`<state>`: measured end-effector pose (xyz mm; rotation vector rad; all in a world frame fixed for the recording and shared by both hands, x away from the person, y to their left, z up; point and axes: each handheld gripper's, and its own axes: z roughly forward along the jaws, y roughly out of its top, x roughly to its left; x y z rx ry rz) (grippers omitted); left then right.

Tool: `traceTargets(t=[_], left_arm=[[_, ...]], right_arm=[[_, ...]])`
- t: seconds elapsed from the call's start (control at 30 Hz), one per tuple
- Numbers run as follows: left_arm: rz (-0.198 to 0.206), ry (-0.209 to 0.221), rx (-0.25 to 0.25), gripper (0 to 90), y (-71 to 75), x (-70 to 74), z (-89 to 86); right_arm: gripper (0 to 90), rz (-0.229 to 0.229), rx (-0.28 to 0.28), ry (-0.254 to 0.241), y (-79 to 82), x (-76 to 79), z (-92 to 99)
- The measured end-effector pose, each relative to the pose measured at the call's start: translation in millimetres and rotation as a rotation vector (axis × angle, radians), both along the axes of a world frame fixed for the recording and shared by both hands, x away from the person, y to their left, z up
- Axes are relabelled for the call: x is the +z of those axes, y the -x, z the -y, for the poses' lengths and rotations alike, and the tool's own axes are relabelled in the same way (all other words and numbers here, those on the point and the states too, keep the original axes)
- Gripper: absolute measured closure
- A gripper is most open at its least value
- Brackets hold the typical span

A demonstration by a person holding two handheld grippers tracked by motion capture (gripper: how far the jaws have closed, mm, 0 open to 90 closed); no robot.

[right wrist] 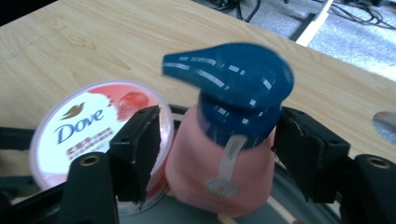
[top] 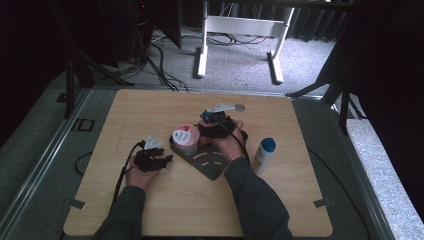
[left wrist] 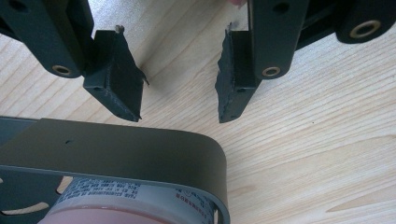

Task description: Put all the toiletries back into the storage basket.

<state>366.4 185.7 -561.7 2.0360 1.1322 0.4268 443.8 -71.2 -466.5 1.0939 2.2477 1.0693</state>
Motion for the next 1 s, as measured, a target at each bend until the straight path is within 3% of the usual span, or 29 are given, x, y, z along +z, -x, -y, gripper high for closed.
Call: traceTargets(t=[0.23,0.6,0.77,1.0], left_arm=[[0.000,0.000,0.001,50.6,-0.2,0.0,0.3],[0.000,0.001,0.001,50.6,-0.2,-0.1,0.3],[0.000,0.004,0.002,50.6,-0.2,-0.2,0.4],[-0.001,-0.004,0.000,50.6,0.0,0.1,0.5]], right_arm=[[34.8,-0.004,0.005,-0.022,13.1,-3.6,8.7],[31.6,-0.037,0.013,-0.039,30.1,-10.7,18.7],[24.7,-0.049,0.050,-0.034,47.3,-11.2,24.7],[30.9,-0.029,0.078,-0.023,74.6,-15.6,33.9]])
